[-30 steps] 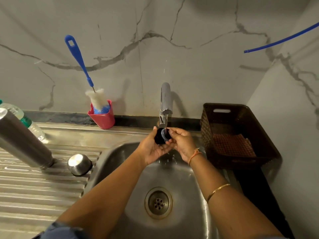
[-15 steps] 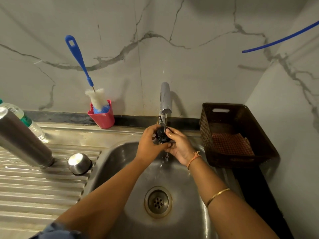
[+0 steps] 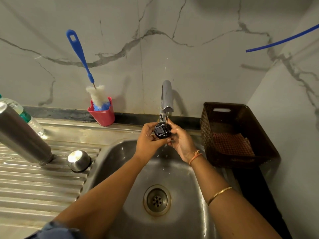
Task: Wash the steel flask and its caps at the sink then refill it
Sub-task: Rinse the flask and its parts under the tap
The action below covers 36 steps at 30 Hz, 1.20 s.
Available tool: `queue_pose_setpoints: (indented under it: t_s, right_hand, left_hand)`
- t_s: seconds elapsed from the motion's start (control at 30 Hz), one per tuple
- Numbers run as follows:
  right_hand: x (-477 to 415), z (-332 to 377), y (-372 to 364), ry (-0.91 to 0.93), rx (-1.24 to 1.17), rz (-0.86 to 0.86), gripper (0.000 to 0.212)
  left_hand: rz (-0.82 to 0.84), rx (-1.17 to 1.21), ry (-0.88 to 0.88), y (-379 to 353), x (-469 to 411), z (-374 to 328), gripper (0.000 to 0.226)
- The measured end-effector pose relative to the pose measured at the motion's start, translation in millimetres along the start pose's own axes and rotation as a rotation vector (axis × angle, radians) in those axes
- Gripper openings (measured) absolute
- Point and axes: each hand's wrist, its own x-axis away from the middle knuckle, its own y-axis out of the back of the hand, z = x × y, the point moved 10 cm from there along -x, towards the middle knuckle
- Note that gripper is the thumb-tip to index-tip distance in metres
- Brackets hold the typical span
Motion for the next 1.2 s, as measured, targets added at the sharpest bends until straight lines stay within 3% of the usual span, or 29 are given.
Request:
queue_pose_setpoints:
  t_s: [0.3,0.4,0.53,0.7,1.2]
  right_hand:
    - [-4,-4,2,-0.001,0.116,-0.04,0.043]
    - [-2,7,4,0.105,0.372,-0.13,0.039]
    - [9,37,-5,0.372,0.834,-0.234,0.059]
    - [16,58,-14,0.471,1.069,-0.234,0.05]
    - [12,54,-22,0.393,1.403,-0.147,0.039]
  left_hand:
    - [-0.021,-0.005,-0.006,1,2,-1,0.058]
    - [-0.075,-0.055,-0.029,4,3,-4,0.053]
    - [-0.108,-0.183,-0.052,6,3,-8,0.056]
    - [-0.069,-0.242,-0.104,0,3,-12,0.054]
    - [-0.035,-0.349,-0.146,-5,5,-8,0.05]
